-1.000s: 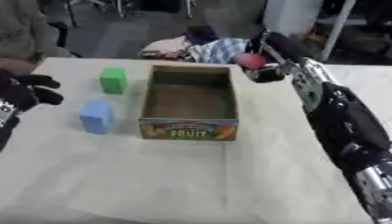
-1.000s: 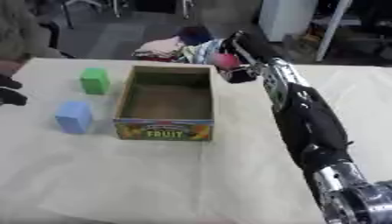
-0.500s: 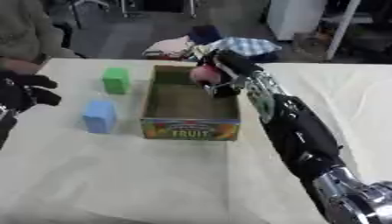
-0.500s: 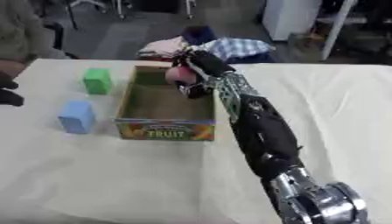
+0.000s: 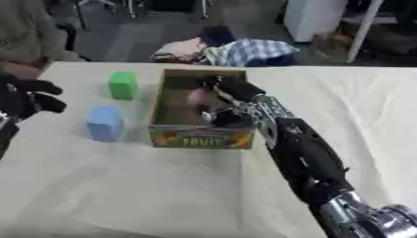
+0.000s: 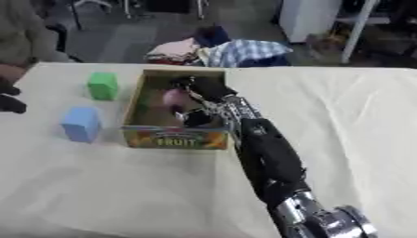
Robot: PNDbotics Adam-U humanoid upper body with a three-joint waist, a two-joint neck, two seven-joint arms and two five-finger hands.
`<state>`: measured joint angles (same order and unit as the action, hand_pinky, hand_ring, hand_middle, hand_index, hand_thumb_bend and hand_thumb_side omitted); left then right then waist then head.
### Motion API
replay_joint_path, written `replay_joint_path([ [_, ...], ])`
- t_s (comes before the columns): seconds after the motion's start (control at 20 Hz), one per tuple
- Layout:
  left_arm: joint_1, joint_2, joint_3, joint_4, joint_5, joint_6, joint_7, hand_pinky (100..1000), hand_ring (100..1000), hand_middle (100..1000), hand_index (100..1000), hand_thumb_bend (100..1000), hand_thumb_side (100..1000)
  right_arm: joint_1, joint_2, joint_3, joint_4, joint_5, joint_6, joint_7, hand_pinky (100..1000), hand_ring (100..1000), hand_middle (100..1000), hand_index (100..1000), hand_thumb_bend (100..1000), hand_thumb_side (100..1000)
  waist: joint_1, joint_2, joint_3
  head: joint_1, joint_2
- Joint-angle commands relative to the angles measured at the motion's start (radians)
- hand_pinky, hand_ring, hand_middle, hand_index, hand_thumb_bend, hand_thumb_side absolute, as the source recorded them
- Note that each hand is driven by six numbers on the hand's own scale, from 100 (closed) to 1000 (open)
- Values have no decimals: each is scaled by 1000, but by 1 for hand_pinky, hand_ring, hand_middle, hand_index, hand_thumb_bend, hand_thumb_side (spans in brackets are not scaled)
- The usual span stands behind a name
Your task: Pick up objects on the table and place them in the box.
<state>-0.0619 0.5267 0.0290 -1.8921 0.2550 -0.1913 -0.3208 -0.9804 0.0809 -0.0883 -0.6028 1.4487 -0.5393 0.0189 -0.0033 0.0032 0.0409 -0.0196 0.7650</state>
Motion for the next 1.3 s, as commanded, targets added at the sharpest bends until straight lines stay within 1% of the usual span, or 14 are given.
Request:
replay_joint_path([
  [0.05, -9, 30, 6, -6, -4, -6, 2, 723, 688, 711, 809, 119, 815, -29, -31, 9, -34, 10, -17, 16, 743, 850, 945, 1000, 100, 822, 3, -11, -3, 3, 5],
  [0.1, -10, 34, 7, -4, -6, -8, 3, 723, 688, 711, 809, 116, 815, -31, -38, 10, -43, 1, -25, 16, 738, 845, 939, 1000, 100, 793, 2, -12, -5, 5, 5],
  [0.15, -11, 40, 8, -2, -9, -10, 5, 723, 689, 712, 809, 107, 812, -31, -45, 10, -54, -12, -35, 12, 714, 822, 911, 1000, 100, 670, 2, -13, -7, 8, 5],
  [0.2, -13, 48, 10, 0, -14, -13, 8, 723, 690, 712, 809, 105, 811, -30, -53, 9, -65, -26, -47, 2, 711, 819, 907, 1000, 100, 650, 2, -13, -9, 10, 5],
  [0.25, -15, 57, 13, 2, -20, -17, 13, 722, 690, 713, 810, 100, 809, -29, -64, 6, -77, -41, -59, -9, 688, 794, 879, 984, 100, 508, 2, -14, -12, 14, 5],
  [0.3, -17, 69, 16, 7, -29, -23, 19, 722, 691, 713, 810, 100, 807, -27, -78, 5, -91, -57, -74, -22, 682, 787, 873, 980, 100, 474, 2, -14, -15, 17, 5],
  [0.35, -20, 82, 20, 14, -39, -28, 27, 722, 691, 714, 810, 100, 804, -24, -93, 3, -104, -72, -88, -37, 665, 770, 857, 969, 100, 405, 2, -14, -18, 21, 5],
  [0.45, -27, 106, 28, 34, -65, -39, 46, 721, 691, 714, 810, 100, 805, -18, -127, -1, -128, -104, -113, -67, 643, 747, 835, 956, 100, 334, -1, -11, -27, 27, 5],
  [0.75, -69, 202, 36, 131, -156, -77, 97, 719, 690, 713, 809, 100, 786, 19, -266, 6, -225, -199, -160, -163, 612, 709, 797, 934, 100, 237, -9, 10, -61, 51, 5],
  [1.0, -125, 303, 18, 227, -238, -126, 114, 718, 691, 714, 807, 100, 742, 82, -379, 30, -295, -281, -183, -244, 602, 698, 785, 927, 100, 250, -10, 32, -88, 68, 5],
  [1.1, -153, 344, 5, 271, -269, -149, 108, 723, 703, 727, 813, 100, 670, 105, -412, 40, -317, -312, -188, -262, 600, 695, 780, 924, 100, 270, -10, 40, -99, 75, 5],
  [1.15, -168, 366, -4, 294, -284, -163, 100, 725, 712, 737, 819, 100, 608, 114, -424, 44, -329, -327, -188, -266, 600, 696, 780, 925, 100, 272, -9, 44, -104, 77, 5],
  [1.2, -184, 387, -14, 316, -299, -178, 90, 727, 717, 742, 821, 116, 604, 123, -435, 47, -340, -342, -189, -265, 600, 695, 779, 925, 100, 287, -9, 47, -109, 80, 5],
  [1.3, -220, 425, -39, 362, -328, -207, 65, 741, 740, 766, 830, 291, 564, 137, -451, 52, -361, -372, -187, -258, 598, 693, 776, 925, 100, 306, -8, 52, -120, 87, 5],
])
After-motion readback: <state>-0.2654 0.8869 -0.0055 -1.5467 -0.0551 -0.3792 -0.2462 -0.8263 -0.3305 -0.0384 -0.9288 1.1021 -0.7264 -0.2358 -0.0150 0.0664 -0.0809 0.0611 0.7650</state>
